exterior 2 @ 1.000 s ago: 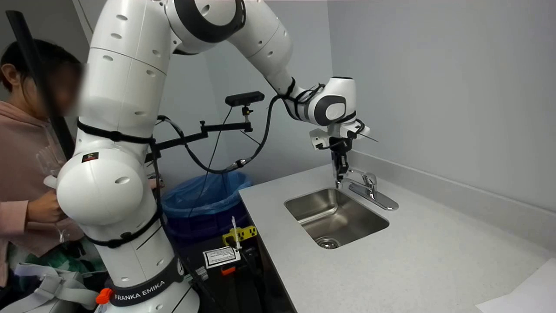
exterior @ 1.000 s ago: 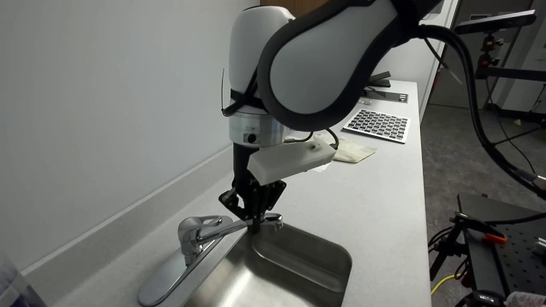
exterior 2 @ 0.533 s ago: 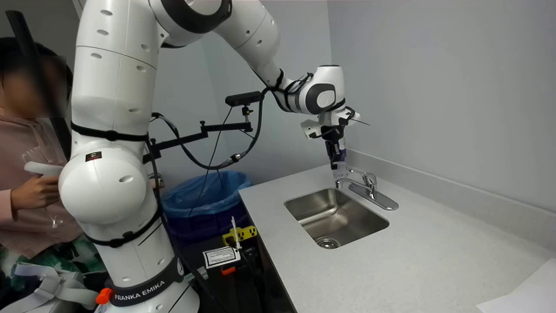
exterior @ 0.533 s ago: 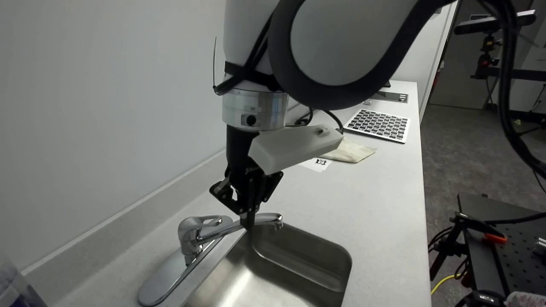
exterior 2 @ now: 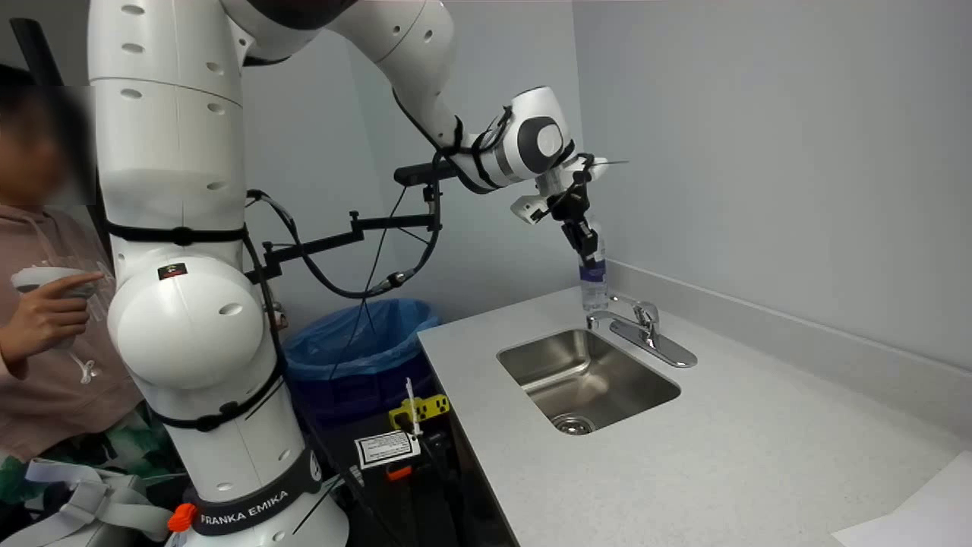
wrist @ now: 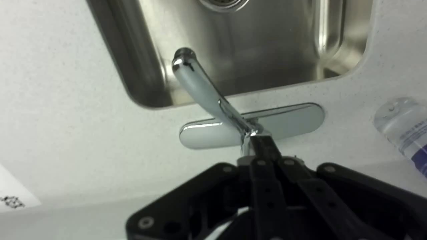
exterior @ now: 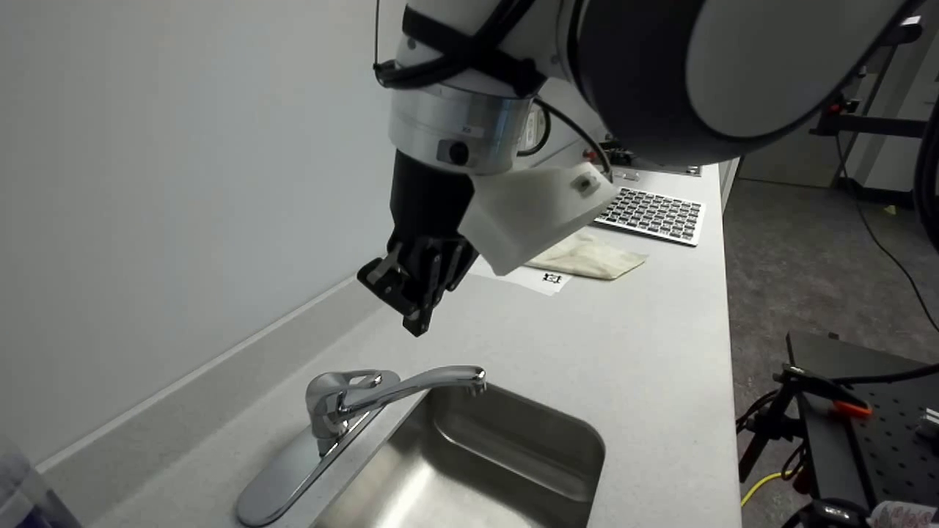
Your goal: Turn the tap nozzle from the left to the middle
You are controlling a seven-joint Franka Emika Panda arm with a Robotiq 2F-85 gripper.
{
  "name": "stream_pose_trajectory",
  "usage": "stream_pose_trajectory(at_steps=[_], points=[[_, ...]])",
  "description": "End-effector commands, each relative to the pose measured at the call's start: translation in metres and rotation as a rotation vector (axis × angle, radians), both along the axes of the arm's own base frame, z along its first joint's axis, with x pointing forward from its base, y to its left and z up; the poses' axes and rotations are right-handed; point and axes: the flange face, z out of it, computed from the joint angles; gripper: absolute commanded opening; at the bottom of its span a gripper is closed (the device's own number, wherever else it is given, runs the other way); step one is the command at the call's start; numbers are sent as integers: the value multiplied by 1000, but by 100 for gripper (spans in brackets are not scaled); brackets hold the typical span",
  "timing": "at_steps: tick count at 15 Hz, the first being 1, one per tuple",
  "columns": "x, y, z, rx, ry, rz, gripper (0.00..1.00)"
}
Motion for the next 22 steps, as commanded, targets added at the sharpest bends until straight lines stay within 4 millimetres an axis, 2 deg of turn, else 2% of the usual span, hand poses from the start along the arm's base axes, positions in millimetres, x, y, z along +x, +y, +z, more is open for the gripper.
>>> stream_pose_trajectory(at_steps=[1, 5, 10, 18, 22], points=[[-16, -7, 25, -41, -160, -2, 32], [-22, -6, 40, -54, -287, 5, 63], [-27, -3, 46, -27, -384, 35, 99], [-38, 7, 39, 140, -418, 95, 100], [-35, 12, 35, 109, -406, 107, 100]])
